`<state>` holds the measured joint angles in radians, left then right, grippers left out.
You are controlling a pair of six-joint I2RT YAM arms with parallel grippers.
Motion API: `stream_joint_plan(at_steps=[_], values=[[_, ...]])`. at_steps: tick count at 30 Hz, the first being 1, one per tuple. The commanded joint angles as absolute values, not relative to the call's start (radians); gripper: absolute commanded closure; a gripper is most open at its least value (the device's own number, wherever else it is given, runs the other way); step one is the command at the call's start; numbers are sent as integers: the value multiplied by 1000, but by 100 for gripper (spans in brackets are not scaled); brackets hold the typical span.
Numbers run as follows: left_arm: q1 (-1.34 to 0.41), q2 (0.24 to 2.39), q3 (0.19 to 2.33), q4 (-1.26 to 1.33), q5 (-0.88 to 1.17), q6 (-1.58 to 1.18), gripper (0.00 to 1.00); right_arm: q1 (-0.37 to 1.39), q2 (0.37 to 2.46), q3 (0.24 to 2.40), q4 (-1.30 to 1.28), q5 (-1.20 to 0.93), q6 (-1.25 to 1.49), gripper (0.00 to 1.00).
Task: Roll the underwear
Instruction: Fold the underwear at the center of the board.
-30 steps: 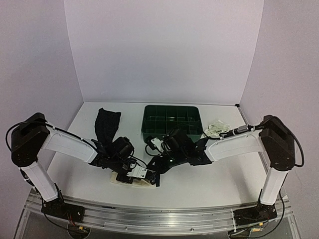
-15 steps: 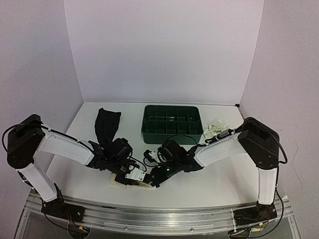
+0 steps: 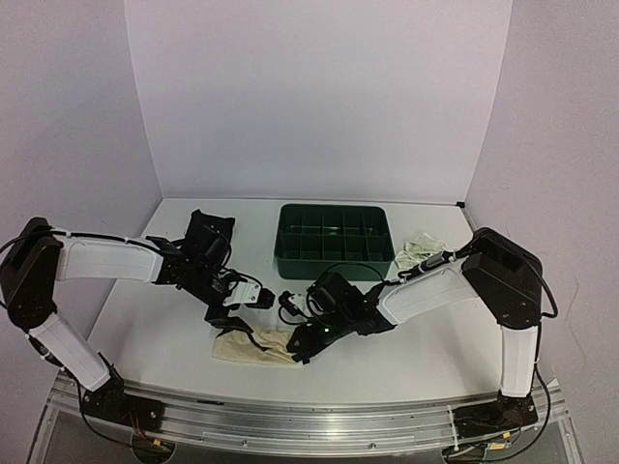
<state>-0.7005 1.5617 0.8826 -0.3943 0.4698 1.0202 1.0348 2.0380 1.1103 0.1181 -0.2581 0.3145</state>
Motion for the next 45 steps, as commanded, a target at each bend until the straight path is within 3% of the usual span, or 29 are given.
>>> stream_joint_plan(at_steps=[1,6,16,20,33,36,40,45], values=[[-670,1646,903,-473,433,1053,41,1042,2047,1095,2,-217,280,98],[-659,1665,883,-414,406,1107,43,1042,2034,1094,-22,-211,264,98],[-687,1668,846,-347,439,1137,80,1042,2009,1085,-29,-190,252,98],[-708,1642,826,-332,429,1178,100,1043,1973,1083,-33,-168,234,98],[-841,1401,509,-22,300,1430,100,1070,1921,1130,-29,-111,47,93],[-860,1408,481,44,265,1450,100,1104,1879,1114,17,-52,-106,84],[-865,1436,478,85,222,1457,100,1118,1822,1055,147,-74,-229,64],[-865,1453,499,87,210,1431,100,1135,1821,1039,166,-139,-406,53]])
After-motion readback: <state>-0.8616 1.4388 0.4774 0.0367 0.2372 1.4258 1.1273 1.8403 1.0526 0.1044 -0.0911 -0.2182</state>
